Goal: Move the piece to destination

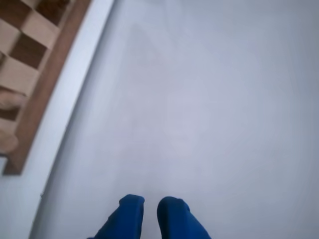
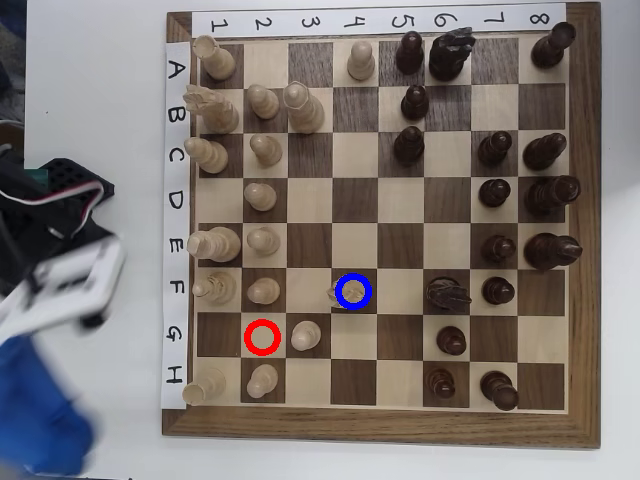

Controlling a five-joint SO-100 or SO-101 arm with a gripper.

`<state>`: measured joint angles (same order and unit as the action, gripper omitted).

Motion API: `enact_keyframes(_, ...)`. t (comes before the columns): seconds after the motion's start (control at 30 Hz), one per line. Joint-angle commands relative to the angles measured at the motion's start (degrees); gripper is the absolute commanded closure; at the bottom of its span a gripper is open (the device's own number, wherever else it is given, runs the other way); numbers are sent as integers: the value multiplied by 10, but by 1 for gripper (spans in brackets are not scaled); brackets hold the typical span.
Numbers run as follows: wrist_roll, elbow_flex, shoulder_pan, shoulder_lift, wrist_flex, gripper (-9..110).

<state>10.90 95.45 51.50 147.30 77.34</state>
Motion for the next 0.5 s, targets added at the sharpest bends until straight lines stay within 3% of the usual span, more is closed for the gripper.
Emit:
enact_keyframes(0.0,-195,216,276,175,-151,101)
enact_keyframes(0.47,-156,621,336,296,-236,101)
